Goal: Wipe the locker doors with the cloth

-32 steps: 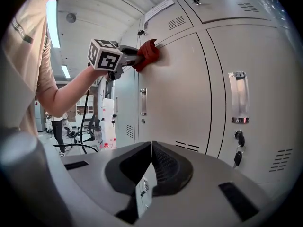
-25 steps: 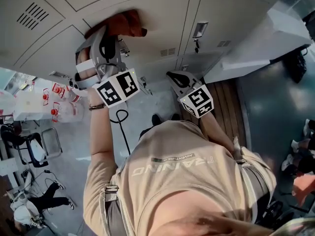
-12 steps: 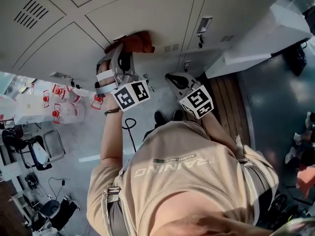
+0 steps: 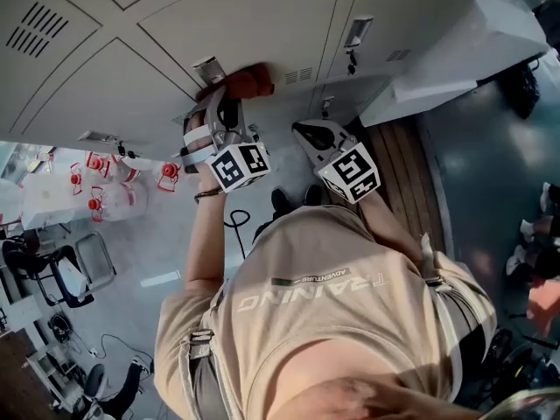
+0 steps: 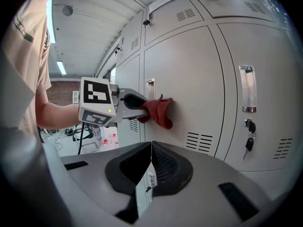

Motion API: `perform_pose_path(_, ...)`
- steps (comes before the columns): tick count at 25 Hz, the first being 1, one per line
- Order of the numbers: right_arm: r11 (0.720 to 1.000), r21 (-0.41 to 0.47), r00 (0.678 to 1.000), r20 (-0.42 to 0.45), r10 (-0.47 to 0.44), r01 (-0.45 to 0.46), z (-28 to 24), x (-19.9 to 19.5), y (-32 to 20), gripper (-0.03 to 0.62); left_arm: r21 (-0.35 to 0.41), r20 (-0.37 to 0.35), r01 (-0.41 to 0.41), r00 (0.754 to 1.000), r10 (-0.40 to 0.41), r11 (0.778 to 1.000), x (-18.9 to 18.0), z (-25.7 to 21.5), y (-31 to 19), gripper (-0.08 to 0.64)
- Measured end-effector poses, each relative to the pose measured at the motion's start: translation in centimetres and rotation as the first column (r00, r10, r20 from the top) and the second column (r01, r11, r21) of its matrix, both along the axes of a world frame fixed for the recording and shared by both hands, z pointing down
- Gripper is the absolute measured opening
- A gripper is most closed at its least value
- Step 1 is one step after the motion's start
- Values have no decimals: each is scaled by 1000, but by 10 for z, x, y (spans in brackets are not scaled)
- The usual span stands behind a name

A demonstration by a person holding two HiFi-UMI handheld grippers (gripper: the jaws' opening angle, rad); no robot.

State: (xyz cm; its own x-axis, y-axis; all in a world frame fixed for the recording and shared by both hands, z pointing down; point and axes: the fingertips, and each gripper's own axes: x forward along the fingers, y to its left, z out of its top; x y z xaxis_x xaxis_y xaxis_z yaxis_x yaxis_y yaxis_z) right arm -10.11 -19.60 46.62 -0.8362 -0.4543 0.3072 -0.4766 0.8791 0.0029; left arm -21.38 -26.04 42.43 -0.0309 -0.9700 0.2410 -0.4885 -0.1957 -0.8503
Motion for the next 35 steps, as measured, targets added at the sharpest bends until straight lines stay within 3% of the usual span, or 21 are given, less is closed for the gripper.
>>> perform_pose_path(6, 1000, -4, 1000, -4, 1, -1, 2, 1, -3, 15, -138, -15, 0, 1000, -2, 990, -2, 58, -5, 72)
perform_pose_path(11, 1000, -4, 1000, -3, 2, -2, 3, 1, -6, 14, -248, -52, 2, 999, -16, 969, -4, 105, -6, 74)
perform_pose_path(16, 1000, -1, 1000, -8, -3, 3, 2, 1, -8, 14, -320, -63, -1, 998, -20, 947, -4, 137, -7, 81)
perform_pose_path(20, 1000, -2, 1000, -8, -7, 7, 3, 3, -9, 14, -346, -55, -16, 998, -4, 938, 1, 135, -2, 81)
perform_pose_path(23, 1000, -1, 1000, -2, -7, 7, 2, 4, -13, 14, -333, -60, -46, 998, 28, 942, 12, 103, 5, 81)
perform_pose_path(26, 1000, 4, 1000, 14, -3, 3, -2, 6, -17, 15, -293, -47, -70, 997, 58, 954, 28, 40, 17, 81)
perform_pose_path(30, 1000, 21, 999, 34, 1, -2, -11, 10, -24, 15, -171, -9, -75, 997, 74, 982, 43, -62, 20, 81)
perform_pose_path(35, 999, 54, 999, 53, -8, 5, -25, 15, -28, 15, -14, 44, -49, 998, 50, 999, 51, -162, 9, 81)
